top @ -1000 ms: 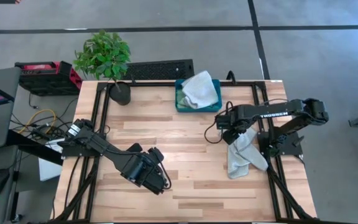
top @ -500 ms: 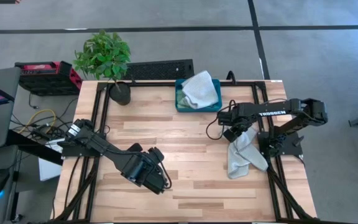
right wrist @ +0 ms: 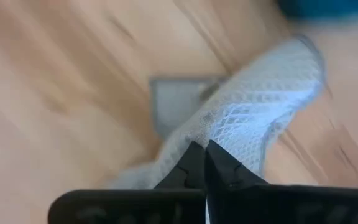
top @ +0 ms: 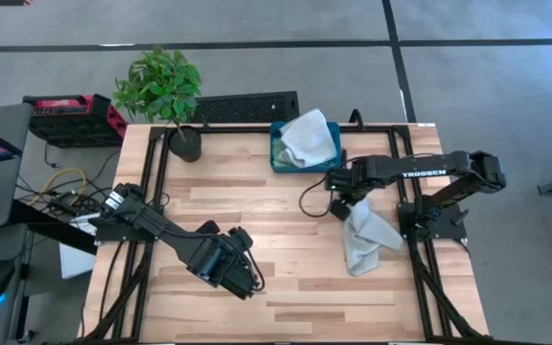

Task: Fold microfiber towels
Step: Fold the gray towel

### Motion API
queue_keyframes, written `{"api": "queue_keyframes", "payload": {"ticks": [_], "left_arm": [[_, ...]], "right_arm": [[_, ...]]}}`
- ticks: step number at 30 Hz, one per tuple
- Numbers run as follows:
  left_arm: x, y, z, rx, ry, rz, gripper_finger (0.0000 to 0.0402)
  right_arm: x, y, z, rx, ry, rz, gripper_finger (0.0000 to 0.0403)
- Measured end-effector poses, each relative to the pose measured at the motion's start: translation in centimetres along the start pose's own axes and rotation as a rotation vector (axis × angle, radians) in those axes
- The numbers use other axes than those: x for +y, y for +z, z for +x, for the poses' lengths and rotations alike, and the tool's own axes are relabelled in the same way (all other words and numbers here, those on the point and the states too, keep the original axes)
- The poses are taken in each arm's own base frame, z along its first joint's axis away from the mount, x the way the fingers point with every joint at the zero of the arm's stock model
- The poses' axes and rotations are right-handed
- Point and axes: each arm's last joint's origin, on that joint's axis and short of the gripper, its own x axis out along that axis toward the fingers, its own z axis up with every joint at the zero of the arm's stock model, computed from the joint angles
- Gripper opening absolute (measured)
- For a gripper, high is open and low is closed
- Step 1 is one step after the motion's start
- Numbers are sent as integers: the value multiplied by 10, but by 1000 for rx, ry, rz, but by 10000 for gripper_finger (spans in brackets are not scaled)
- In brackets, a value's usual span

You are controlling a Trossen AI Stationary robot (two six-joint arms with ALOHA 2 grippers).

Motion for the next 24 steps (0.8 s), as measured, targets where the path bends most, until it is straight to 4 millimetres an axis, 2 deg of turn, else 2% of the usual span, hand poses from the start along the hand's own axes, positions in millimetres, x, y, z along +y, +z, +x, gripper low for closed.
{"api": "queue_keyframes", "payload": {"ticks": [4, 8, 11, 16, 21, 24], "left_arm": [[0, 0, 0, 1, 2, 0, 148], [0, -1, 0, 16, -3, 0, 148], [0, -1, 0, 25, -6, 0, 148], [1, -1, 0, 37, -4, 1, 148], [1, -2, 0, 45, -5, 3, 148], [1, -2, 0, 46, -5, 4, 148]], "right_arm": [[29, 18, -30, -173, 142, -53, 5], [57, 33, -43, -247, 303, -126, 6], [79, 41, -33, -243, 328, -188, 3], [113, 50, -5, -166, 346, -296, 6], [136, 55, 18, -101, 342, -366, 5], [145, 58, 21, -96, 345, -388, 7]]}}
